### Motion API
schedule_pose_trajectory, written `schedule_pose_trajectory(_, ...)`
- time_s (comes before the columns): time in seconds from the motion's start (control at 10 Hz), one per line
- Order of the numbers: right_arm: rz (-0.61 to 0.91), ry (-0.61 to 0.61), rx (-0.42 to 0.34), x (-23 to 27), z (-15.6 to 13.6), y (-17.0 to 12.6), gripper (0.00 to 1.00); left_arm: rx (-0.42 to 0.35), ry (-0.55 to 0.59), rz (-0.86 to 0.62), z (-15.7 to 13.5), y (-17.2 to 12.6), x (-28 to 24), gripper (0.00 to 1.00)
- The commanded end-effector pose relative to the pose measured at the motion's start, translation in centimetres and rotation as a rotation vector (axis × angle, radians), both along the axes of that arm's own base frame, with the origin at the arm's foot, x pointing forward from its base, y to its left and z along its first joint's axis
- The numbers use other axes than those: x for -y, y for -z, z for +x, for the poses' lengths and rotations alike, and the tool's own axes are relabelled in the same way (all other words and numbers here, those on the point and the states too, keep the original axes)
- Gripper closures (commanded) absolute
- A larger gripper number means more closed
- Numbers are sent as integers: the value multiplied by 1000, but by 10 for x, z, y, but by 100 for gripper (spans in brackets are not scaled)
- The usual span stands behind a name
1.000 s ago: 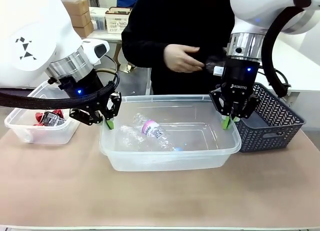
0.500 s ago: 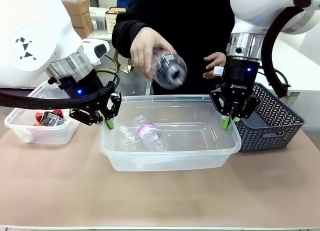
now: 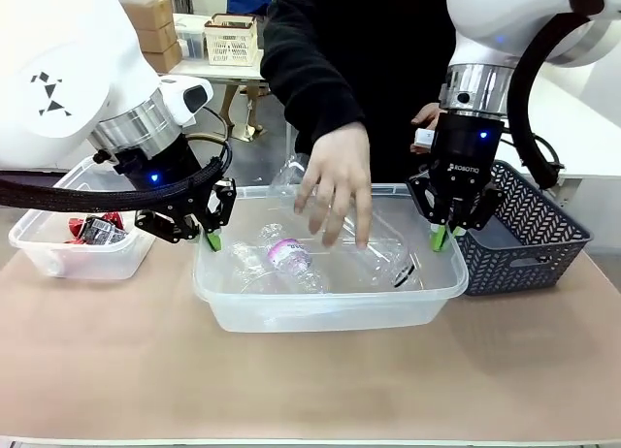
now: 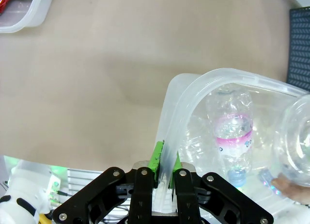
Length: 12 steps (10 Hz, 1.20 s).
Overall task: Sort the waste into each basket.
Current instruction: Offer the picked Organizing box to the human.
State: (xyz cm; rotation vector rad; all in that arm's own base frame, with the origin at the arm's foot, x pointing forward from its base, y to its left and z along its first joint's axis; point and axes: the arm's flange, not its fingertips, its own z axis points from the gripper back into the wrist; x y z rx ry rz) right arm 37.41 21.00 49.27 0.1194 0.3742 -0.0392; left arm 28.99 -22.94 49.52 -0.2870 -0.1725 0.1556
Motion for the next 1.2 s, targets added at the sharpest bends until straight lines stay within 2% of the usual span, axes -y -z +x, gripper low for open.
schedule_pose_trajectory(0.0, 5, -5, 5, 1, 0, -2, 99, 9, -25, -13, -1, -4, -1, 100)
schedule_pose_trajectory(1.1, 5, -5, 5, 1, 0, -2, 99, 9, -25, -13, -1, -4, -1, 100)
